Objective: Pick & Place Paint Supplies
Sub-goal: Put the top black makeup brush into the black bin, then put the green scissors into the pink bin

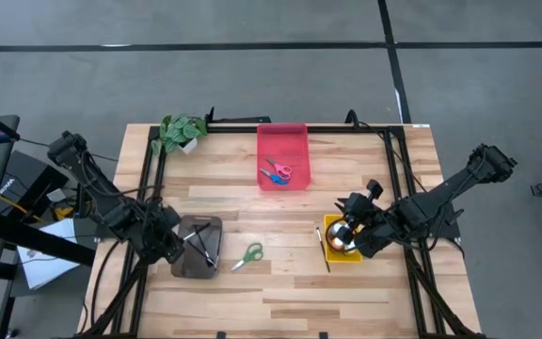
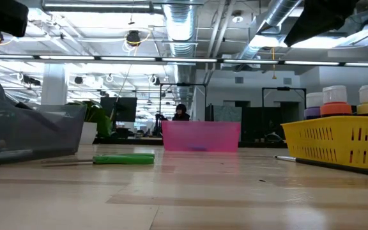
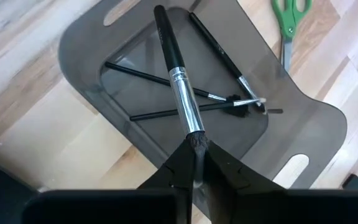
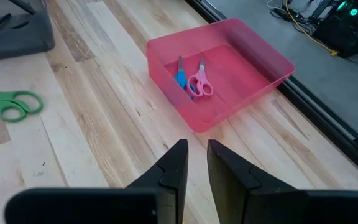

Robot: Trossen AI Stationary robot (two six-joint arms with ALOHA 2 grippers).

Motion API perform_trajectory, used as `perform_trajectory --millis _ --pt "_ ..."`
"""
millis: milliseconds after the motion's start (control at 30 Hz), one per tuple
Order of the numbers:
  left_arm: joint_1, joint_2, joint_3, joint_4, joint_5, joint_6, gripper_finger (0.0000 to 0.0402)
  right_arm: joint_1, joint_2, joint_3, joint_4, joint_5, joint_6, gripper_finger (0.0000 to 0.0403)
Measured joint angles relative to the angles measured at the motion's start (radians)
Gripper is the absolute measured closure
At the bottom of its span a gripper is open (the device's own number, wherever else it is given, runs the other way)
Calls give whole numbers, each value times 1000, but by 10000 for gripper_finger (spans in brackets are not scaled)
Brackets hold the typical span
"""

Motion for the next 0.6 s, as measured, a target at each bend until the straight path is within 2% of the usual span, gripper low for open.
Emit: perform_trajectory --millis 600 --pt "-1 1 0 29 8 5 292 0 0 0 -5 -3 -3 346"
